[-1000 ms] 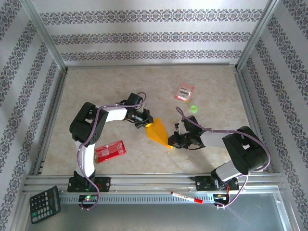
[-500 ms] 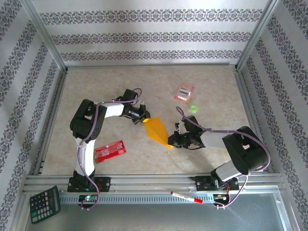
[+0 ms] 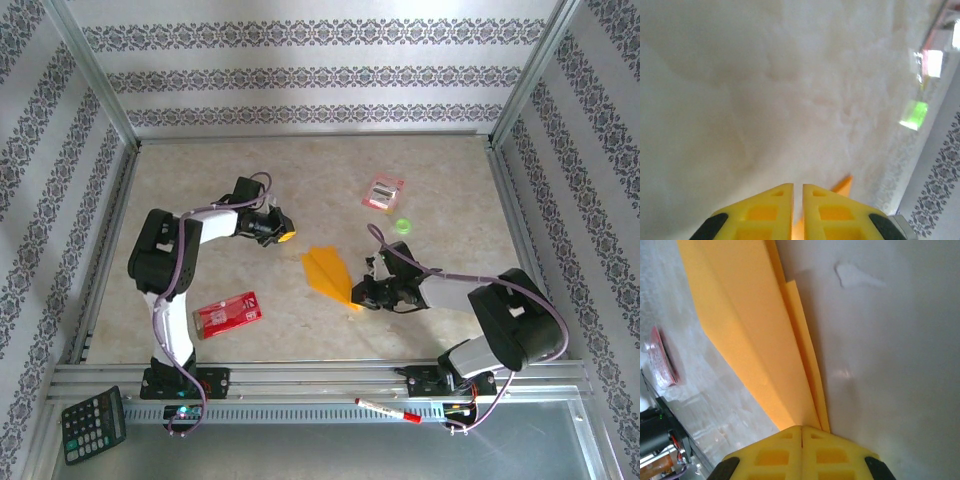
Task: Fold a paper plane with a square sheet of paper (pick it up from the middle)
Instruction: Fourth fold the wing at the center of the table, then turn over the paper at the center of the table.
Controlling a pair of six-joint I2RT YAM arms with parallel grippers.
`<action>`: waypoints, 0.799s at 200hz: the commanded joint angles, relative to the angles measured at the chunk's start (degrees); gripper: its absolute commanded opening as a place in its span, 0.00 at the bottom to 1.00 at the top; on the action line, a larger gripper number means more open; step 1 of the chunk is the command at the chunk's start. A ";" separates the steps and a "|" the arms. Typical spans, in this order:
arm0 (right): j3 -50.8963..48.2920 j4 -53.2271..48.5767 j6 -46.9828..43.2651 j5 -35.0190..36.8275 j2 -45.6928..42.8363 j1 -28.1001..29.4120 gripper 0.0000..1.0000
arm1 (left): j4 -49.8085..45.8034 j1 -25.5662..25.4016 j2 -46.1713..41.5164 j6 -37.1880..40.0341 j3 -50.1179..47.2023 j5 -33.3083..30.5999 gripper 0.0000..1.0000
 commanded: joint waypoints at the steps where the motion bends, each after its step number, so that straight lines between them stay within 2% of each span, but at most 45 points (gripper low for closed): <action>1: -0.22 -4.02 -2.68 1.14 -7.49 0.81 0.11 | 1.58 -2.26 -6.93 -0.03 -4.30 1.06 0.18; 24: 1.57 -5.97 -5.43 8.61 -15.18 0.98 0.25 | 4.08 -4.90 -11.72 -1.14 -10.59 2.52 0.24; 50: 4.68 -6.52 -8.80 15.25 -13.56 1.12 0.33 | 7.20 -5.88 -13.71 -2.43 -15.25 3.93 0.28; 81: 10.39 -5.60 -11.59 14.44 -4.66 1.29 0.40 | 6.87 -5.92 -14.21 -1.76 -16.05 3.64 0.31; 130: 15.76 -2.49 -13.93 14.21 6.73 1.21 0.44 | 7.47 -5.87 -14.00 -1.89 -16.44 3.63 0.31; 160: 18.07 -0.40 -14.33 11.90 11.91 1.19 0.43 | 8.24 -5.87 -13.12 -2.17 -16.65 4.25 0.31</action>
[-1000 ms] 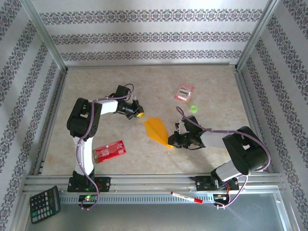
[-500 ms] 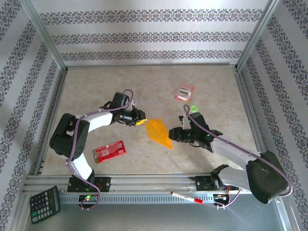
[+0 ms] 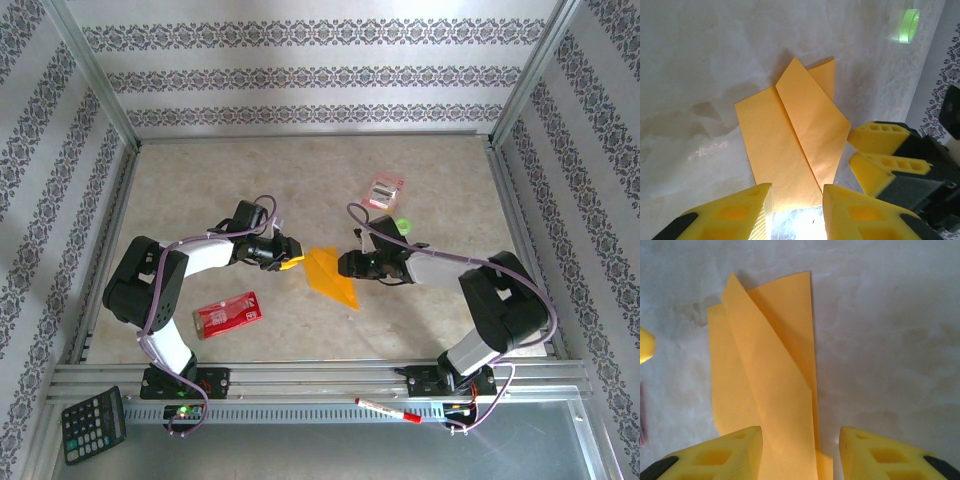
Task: Fold a paper plane with a square sheet of paper (pick it up from the middle)
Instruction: Turn over the paper at the center of the table.
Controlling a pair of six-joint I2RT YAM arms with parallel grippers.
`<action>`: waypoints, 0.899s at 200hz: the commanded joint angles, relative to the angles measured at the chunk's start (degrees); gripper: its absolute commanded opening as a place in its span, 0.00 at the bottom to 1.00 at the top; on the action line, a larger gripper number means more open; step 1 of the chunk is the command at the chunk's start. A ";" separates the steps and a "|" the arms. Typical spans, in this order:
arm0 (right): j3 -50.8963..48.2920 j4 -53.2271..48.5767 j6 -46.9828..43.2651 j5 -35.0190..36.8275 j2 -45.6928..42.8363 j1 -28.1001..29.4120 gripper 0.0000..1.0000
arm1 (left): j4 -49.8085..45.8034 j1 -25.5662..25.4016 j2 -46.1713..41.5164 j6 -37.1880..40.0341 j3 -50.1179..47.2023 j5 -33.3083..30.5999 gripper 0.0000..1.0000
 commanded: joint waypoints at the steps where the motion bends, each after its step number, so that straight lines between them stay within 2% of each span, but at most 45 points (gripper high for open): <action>1: 2.26 3.05 -1.74 -1.54 2.88 0.61 0.43 | 2.49 0.12 0.20 -0.26 -0.40 1.02 0.31; 29: 2.14 5.50 -0.52 -4.01 5.27 0.71 0.34 | 1.71 0.03 0.37 0.34 -0.23 0.95 0.31; 94: 1.32 6.55 0.76 -5.70 2.84 0.06 0.00 | 0.99 0.11 1.14 0.63 0.49 1.10 0.31; 124: 1.31 -0.18 -0.57 -2.32 -4.16 -2.92 0.00 | -0.28 0.27 0.26 1.16 1.21 0.83 0.30; 139: 3.17 -9.54 -3.82 4.94 -9.70 -4.33 0.00 | -1.08 0.56 -0.61 1.42 1.49 0.66 0.31; 157: 7.31 -21.53 -8.64 18.53 -15.55 -4.07 0.00 | -2.11 1.41 -1.95 1.77 1.67 0.19 0.31; 180: 13.65 -34.95 -12.74 40.60 -18.96 -0.39 0.00 | -4.13 3.06 -3.73 2.77 1.69 -1.00 0.32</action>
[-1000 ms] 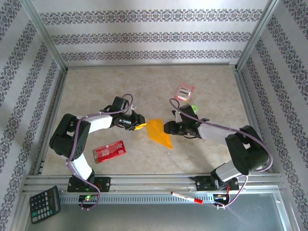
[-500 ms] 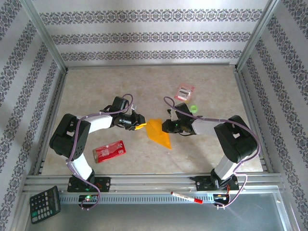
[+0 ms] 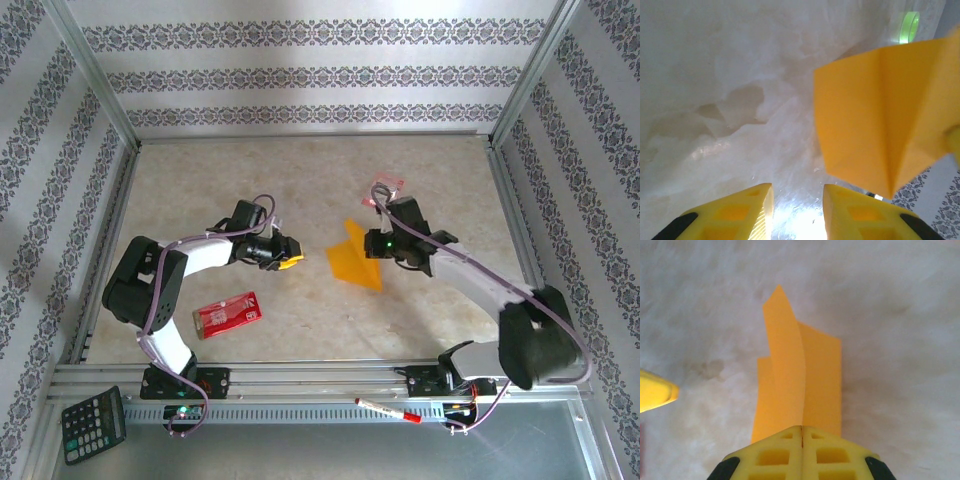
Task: Fold a paper plane with a square sheet of paper (pick it up from the middle)
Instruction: Turn over the paper at the center of the table.
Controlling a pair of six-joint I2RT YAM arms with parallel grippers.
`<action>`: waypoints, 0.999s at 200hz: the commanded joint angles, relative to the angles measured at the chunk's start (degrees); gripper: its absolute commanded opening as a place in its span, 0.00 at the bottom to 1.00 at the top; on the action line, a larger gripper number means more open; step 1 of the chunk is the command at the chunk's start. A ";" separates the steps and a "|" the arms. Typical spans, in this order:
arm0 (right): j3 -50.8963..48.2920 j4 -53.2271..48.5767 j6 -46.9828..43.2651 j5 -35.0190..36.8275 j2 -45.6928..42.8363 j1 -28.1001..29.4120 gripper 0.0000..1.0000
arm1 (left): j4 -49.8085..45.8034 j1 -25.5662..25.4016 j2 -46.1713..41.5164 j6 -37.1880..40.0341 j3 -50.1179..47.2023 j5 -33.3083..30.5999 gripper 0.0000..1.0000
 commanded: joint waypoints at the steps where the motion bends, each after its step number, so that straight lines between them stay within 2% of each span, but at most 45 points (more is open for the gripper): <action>1: 6.39 -18.31 -6.88 26.41 -3.21 3.61 0.00 | -3.28 2.08 -3.39 2.47 1.53 -1.07 0.32; 12: 9.38 -23.45 -7.83 39.70 -2.36 7.29 0.00 | -4.24 2.80 -4.15 3.01 1.53 -1.66 0.32; 25: 12.14 -28.21 -7.19 49.76 -0.47 10.87 0.00 | -5.18 3.53 -4.90 3.53 1.40 -2.36 0.33; 37: 13.54 -30.60 -5.53 54.58 1.55 13.80 0.00 | -5.47 4.38 -5.32 3.74 1.03 -2.72 0.33; 50: 14.40 -31.73 -3.26 56.16 4.73 16.99 0.00 | -5.56 5.43 -5.51 3.81 0.65 -2.87 0.33; 101: 20.79 -33.41 9.22 52.02 28.50 28.75 0.00 | -6.72 9.82 -5.37 5.06 -0.19 -4.76 0.34; 121: 23.30 -31.19 11.92 46.97 34.21 31.70 0.00 | -7.31 11.27 -6.15 5.22 -0.33 -5.10 0.34; 140: 24.33 -27.81 13.07 42.36 36.34 33.44 0.03 | -7.84 12.49 -7.66 5.27 -0.89 -5.99 0.34; 165: 24.79 -22.95 13.08 35.54 36.00 33.74 0.14 | -9.90 12.87 -9.71 6.44 -0.67 -7.40 0.36; 200: 21.49 -19.20 10.98 28.46 25.94 32.53 0.22 | -8.45 12.63 -11.40 4.86 -2.07 -4.35 0.38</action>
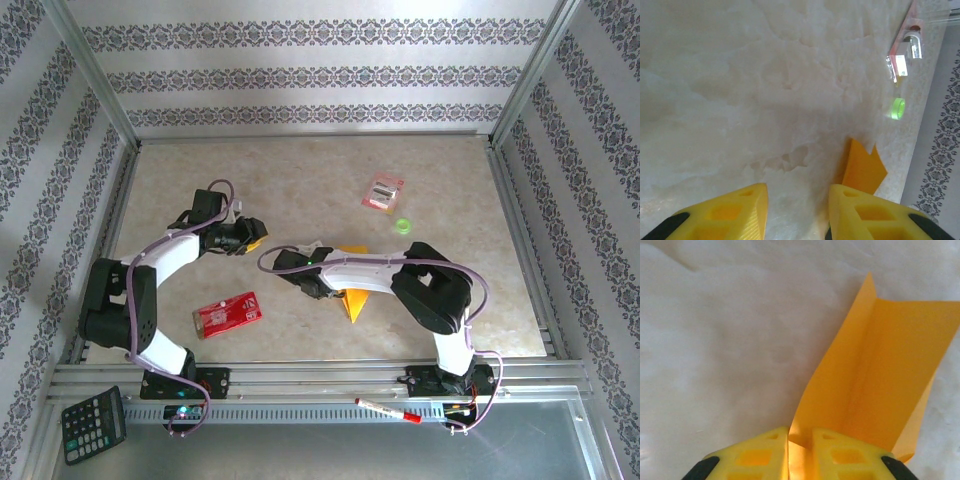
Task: Fold a paper plane with a square sheet of paper (pick it up from the middle)
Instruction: Turn over the paper at the center of the table.
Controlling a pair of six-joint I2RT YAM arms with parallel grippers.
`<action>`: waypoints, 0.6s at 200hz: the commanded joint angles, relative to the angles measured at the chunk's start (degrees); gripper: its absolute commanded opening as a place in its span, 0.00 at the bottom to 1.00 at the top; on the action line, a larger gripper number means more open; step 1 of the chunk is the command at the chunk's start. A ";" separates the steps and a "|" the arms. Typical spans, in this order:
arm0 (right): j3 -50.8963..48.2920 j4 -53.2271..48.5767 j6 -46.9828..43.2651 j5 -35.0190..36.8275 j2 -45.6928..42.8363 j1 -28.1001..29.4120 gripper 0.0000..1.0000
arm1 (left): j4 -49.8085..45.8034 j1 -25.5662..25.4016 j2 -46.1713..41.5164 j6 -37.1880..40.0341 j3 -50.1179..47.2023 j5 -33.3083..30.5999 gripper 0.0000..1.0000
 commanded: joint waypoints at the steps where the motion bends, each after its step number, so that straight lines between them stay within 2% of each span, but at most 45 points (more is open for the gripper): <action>1: -2.16 3.98 -0.20 -7.57 -9.28 -1.45 0.23 | -1.01 0.29 -1.78 0.15 -1.75 1.65 0.38; 30: -14.87 14.86 -1.33 -22.31 -23.13 -6.92 0.28 | 0.09 -2.09 -2.90 -0.93 -3.45 3.25 0.39; 50: -22.19 21.22 -0.97 -30.93 -27.29 -12.57 0.26 | 2.02 -4.57 -2.81 -2.43 -4.59 3.94 0.39; 68: -24.67 25.01 -0.98 -36.68 -26.41 -16.63 0.17 | 4.04 -7.73 -1.88 -3.94 -4.88 4.97 0.40; 97: -25.95 30.99 1.45 -40.51 -21.40 -17.16 0.09 | 3.62 -13.10 0.58 -4.89 -3.60 4.93 0.39; 120: -27.62 34.59 4.57 -39.91 -17.98 -17.18 0.05 | 4.07 -15.35 3.07 -5.73 -2.74 5.70 0.29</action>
